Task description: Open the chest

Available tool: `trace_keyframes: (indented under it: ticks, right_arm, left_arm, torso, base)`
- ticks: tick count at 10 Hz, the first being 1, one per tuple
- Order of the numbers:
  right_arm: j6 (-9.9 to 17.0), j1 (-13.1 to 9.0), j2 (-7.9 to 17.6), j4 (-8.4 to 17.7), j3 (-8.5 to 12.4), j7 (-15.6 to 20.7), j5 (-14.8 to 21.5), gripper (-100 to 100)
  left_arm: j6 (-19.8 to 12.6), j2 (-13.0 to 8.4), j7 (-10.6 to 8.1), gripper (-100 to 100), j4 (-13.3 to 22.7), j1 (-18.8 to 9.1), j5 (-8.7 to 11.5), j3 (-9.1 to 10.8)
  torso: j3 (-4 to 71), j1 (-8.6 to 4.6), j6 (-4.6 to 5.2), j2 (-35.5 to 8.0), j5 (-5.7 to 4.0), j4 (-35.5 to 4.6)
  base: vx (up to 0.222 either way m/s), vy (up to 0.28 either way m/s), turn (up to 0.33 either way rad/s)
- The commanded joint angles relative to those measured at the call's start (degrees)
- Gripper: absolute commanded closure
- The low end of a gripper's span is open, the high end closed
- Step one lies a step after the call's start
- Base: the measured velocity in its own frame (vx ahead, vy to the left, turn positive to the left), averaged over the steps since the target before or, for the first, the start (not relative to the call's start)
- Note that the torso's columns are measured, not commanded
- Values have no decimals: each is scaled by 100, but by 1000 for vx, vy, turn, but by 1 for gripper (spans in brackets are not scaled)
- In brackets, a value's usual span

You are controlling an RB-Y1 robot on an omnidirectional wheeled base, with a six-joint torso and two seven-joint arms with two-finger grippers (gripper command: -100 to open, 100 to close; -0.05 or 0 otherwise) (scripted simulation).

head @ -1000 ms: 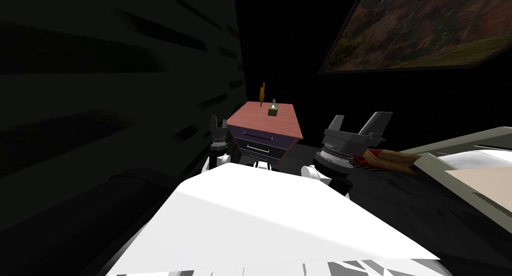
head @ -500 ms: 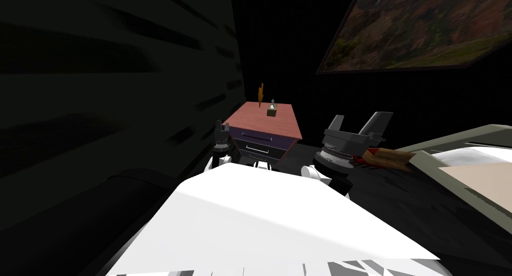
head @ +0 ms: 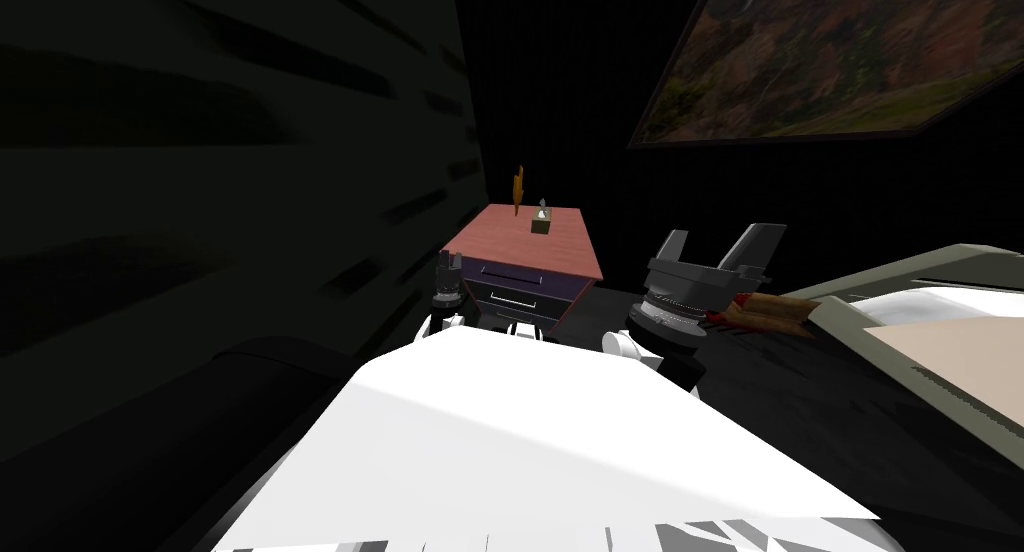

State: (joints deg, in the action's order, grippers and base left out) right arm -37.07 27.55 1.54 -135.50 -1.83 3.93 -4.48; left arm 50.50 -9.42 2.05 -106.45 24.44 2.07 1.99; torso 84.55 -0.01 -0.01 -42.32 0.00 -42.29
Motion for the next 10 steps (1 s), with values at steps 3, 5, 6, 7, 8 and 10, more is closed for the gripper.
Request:
trace_keyframes:
  ticks: [3,5,6,7,8,10]
  right_arm:
    - [0,0,0,0,0,0,0,0]
    - [0,0,0,0,0,0,0,0]
    - [0,0,0,0,0,0,0,0]
    - [0,0,0,0,0,0,0,0]
    - [0,0,0,0,0,0,0,0]
    - [0,0,0,0,0,0,0,0]
  left_arm:
    - [517,-56,107,-100,748,-102,-52,-50]
    - [685,-73,143,-100,939,-139,-68,-66]
    - [685,-73,143,-100,1000,-139,-68,-66]
    - [855,-89,179,-100,1212,-176,-85,-82]
    - [855,-89,179,-100,1245,-176,-85,-82]
    - [1194,-115,252,-100,1681,-255,-120,-115]
  torso:
    - [2,0,0,4,0,1]
    - [1,1,0,2,0,1]
    - [1,0,1,3,0,1]
    - [1,1,0,2,0,1]
    - [2,2,1,3,1,1]
    - [2,1,1,5,1,1]
  base:
    - [20,1,-41]
    - [15,1,-25]
    - [13,2,-18]
    - [15,3,-36]
    - [14,2,-26]
    - [23,4,-55]
